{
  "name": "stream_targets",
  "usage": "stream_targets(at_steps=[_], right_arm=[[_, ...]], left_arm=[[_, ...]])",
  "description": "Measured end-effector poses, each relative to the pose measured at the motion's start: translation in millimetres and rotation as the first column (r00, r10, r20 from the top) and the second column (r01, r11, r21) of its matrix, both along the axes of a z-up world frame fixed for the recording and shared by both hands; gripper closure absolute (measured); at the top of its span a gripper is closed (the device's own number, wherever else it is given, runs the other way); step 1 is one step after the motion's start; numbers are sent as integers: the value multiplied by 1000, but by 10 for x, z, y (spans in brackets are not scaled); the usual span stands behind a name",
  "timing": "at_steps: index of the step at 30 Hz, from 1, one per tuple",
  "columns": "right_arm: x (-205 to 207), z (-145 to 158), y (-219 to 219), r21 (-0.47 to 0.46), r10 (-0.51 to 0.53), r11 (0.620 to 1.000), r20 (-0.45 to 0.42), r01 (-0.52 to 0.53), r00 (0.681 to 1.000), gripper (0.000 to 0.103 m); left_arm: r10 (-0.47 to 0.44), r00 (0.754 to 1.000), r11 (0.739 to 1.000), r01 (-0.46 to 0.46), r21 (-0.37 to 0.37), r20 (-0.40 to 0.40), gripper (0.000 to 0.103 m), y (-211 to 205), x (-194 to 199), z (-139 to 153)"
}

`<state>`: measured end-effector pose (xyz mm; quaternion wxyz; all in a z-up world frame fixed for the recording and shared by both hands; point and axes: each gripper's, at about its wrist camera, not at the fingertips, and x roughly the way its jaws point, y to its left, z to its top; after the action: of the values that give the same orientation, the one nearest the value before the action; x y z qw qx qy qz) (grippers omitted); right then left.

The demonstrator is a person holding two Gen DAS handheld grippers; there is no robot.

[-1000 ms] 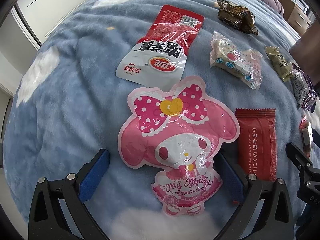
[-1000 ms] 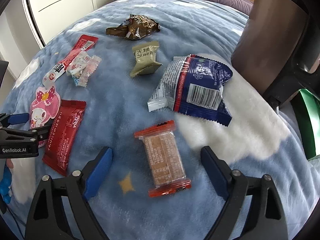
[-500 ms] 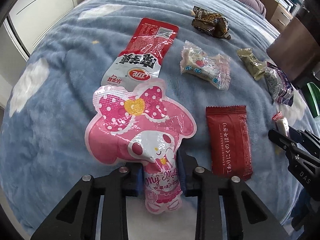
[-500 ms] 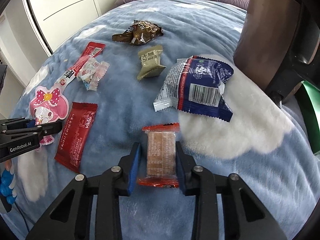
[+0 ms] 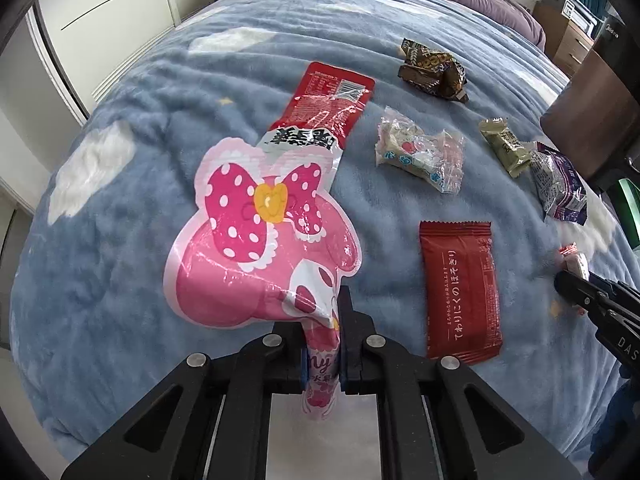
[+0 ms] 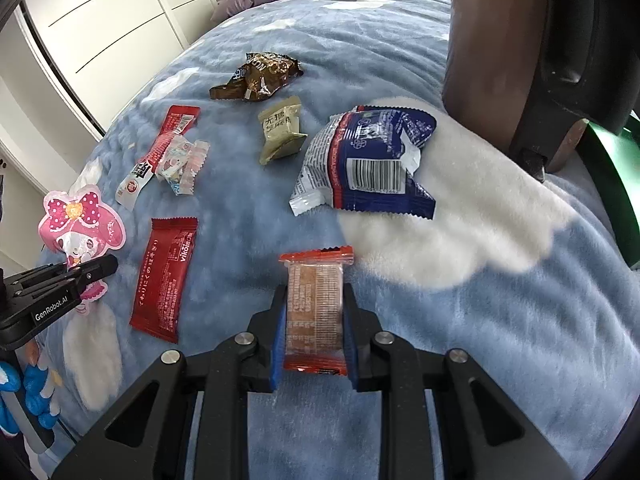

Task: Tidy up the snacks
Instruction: 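Carry the pink bag and wafer bar with both tools over the green tray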

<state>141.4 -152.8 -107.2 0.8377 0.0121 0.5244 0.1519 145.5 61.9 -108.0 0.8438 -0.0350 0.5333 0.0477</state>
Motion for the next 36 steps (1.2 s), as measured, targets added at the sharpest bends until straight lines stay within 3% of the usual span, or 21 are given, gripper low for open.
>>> stream_targets(at_steps=[13, 25, 30, 36], right_arm=[[-247, 615, 176, -12, 24, 1000, 105, -23, 994, 52], [-622, 1160, 208, -34, 29, 999, 219, -22, 975, 52], [-810, 1262, 20, -25, 15, 1000, 245, -9, 969, 52], [-948, 1284, -425, 5, -55, 998, 251, 56, 966, 52]], left_arm=[[14, 993, 999, -8, -47, 121, 96, 183, -290, 514], [-1, 982, 997, 15, -74, 190, 96, 93, -631, 900], [-39, 977, 997, 52, -56, 210, 96, -121, -747, 1032], [-154, 964, 986, 163, -24, 216, 96, -682, -815, 1176]])
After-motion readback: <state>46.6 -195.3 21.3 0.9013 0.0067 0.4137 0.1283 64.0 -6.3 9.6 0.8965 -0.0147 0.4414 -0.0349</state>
